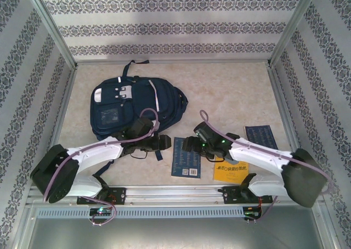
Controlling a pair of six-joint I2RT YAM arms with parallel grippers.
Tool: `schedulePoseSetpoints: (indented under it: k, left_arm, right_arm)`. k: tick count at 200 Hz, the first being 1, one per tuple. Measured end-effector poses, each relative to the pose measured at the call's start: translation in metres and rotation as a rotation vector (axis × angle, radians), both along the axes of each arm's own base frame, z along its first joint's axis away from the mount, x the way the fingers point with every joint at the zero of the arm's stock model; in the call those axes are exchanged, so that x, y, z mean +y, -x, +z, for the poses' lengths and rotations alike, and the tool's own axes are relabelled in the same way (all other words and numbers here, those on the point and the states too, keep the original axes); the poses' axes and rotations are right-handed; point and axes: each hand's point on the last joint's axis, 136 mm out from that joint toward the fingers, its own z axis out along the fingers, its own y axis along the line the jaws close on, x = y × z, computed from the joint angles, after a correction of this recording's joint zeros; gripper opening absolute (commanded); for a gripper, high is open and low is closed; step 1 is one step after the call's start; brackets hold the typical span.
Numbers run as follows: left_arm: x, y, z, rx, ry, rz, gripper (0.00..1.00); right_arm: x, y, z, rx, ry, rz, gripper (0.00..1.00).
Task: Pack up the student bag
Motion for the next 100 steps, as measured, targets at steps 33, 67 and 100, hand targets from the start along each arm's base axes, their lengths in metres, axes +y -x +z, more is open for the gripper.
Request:
schedulePoseSetpoints:
  k: [33, 67, 100]
  left_arm:
    - [-0.014, 0.008, 0.002, 0.008, -0.013, -0.058, 0.69]
    - [-0.033, 0.003, 0.029, -0.059, 0.004, -0.118, 0.68]
    - [-0.042, 0.007, 0.018, -0.014, 0.000, -0.151, 0.68]
  right_arm:
    - [-0.017, 0.004, 0.012, -0.070, -0.026, 0.014, 0.84]
    - [-0.042, 0.012, -0.012, -0.022, -0.019, 0.009, 0.80]
    - [-0.048, 0.011, -0.019, -0.010, -0.071, 0.013, 0.76]
